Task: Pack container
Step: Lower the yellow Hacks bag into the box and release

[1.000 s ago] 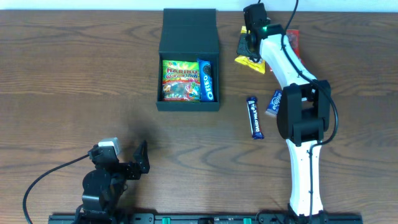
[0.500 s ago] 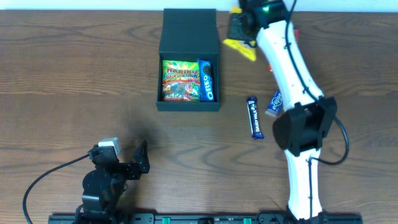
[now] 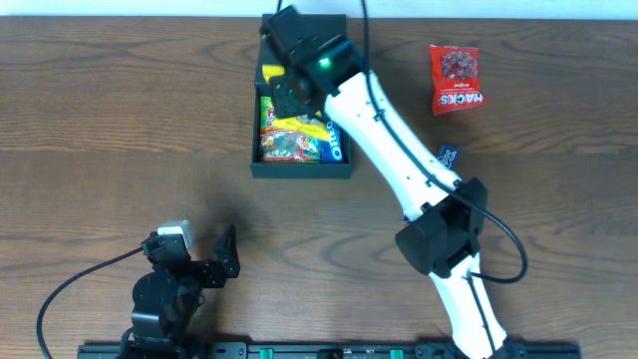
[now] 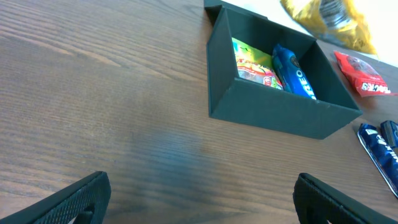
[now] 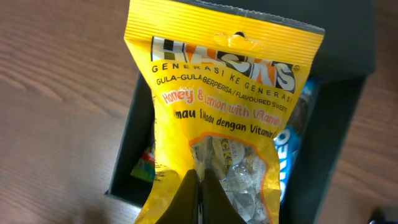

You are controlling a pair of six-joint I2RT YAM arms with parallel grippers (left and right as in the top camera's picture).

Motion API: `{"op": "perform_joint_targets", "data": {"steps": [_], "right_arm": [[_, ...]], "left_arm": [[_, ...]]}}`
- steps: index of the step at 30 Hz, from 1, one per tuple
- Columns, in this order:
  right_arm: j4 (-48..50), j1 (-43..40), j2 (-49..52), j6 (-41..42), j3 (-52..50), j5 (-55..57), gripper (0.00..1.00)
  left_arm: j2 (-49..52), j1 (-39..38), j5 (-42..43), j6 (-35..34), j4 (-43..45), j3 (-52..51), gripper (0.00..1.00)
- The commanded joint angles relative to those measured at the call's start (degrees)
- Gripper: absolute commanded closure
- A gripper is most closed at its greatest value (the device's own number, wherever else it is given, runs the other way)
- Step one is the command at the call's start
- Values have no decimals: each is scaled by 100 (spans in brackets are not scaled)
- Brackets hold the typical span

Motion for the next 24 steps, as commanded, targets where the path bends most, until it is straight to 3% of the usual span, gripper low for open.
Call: {"op": "perform_joint_targets", "data": {"steps": [1, 3, 4, 6, 7, 9, 15, 22, 24], "right_arm": [[76, 210, 114, 345, -212, 463, 98], [234, 280, 151, 339, -400, 459, 98], [291, 313, 164, 337, -483, 457, 83], [358, 354, 181, 243, -627, 459, 26], [339, 354, 181, 131, -634, 474, 15], [304, 323, 133, -48, -581, 511, 7], [269, -271, -289, -15, -247, 1305, 4], [334, -2011, -280, -20, -254, 1635, 4], [560, -2505, -160, -389, -256, 1436, 4]], "left_arm": [[-33, 13, -2, -4, 2, -103, 5], [-33, 13, -2, -4, 4, -103, 5], [-33, 13, -2, -4, 2, -103, 5], [-33, 13, -2, -4, 2, -103, 5], [-33, 13, -2, -4, 2, -103, 5], [-33, 13, -2, -4, 2, -103, 5], [-33, 13, -2, -2, 4, -103, 5], [-33, 13, -2, -4, 2, -103, 5], [-33, 13, -2, -4, 2, -103, 5]]}}
